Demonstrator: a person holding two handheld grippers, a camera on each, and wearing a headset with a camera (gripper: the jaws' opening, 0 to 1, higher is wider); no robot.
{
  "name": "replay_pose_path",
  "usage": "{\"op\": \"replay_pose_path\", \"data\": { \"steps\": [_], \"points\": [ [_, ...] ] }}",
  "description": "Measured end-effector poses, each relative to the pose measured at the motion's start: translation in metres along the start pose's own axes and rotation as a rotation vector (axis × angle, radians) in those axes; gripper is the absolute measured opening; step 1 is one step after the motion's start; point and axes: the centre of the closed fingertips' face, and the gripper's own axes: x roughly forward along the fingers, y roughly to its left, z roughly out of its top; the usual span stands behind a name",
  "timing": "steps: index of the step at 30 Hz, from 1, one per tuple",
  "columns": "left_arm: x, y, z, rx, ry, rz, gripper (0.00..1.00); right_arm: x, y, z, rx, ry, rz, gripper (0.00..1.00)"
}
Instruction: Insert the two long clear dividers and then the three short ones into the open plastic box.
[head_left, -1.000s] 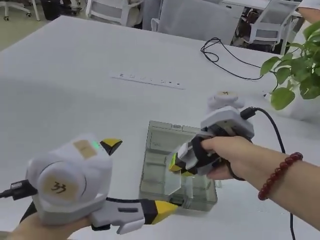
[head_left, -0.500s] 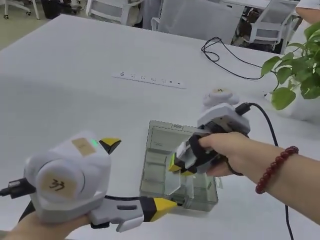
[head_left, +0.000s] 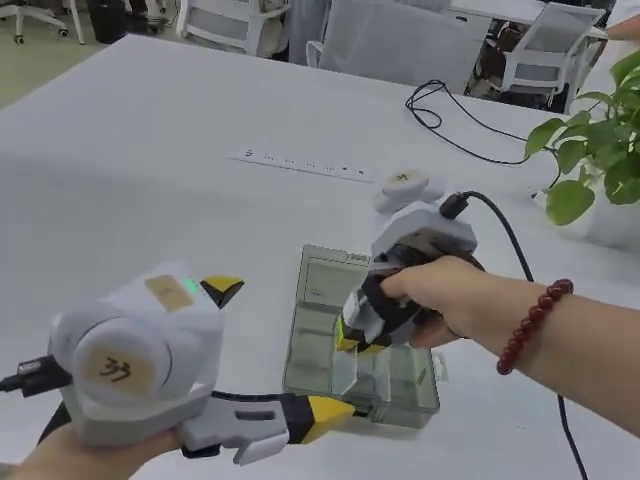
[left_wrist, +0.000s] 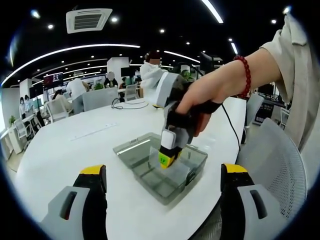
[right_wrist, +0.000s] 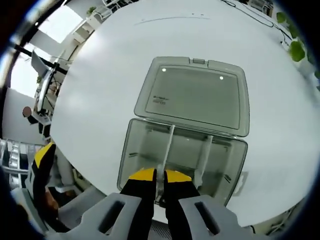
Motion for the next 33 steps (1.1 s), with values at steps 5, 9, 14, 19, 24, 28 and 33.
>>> {"op": "replay_pose_path", "data": {
  "steps": [5,9,14,19,24,28,33],
  "points": [
    [0.001,-0.001,0.001,0.000,-0.002,-0.002,0.97,0.001,-0.001,0.000,-0.046,0.009,-0.039,0.07],
    [0.000,-0.001,0.001,-0.001,0.000,0.002,0.97,0.005,0.001,0.000,-0.082,0.014,-0.069,0.07],
    [0.000,0.000,0.001,-0.004,0.002,0.008,0.97,0.008,0.001,-0.001,-0.110,0.010,-0.096,0.07],
    [-0.001,0.000,0.002,-0.010,-0.006,0.009,0.97,0.013,-0.003,-0.002,-0.087,-0.002,-0.097,0.07],
    [-0.002,0.001,0.001,-0.009,-0.002,0.016,0.96,0.015,-0.002,-0.002,-0.089,-0.010,-0.102,0.07],
    [-0.002,0.002,0.000,-0.010,0.000,0.022,0.96,0.019,-0.004,-0.002,-0.076,-0.017,-0.100,0.07],
    [-0.003,0.005,-0.001,-0.016,0.001,0.034,0.96,0.021,-0.003,-0.003,-0.068,-0.028,-0.108,0.07]
  ]
}}
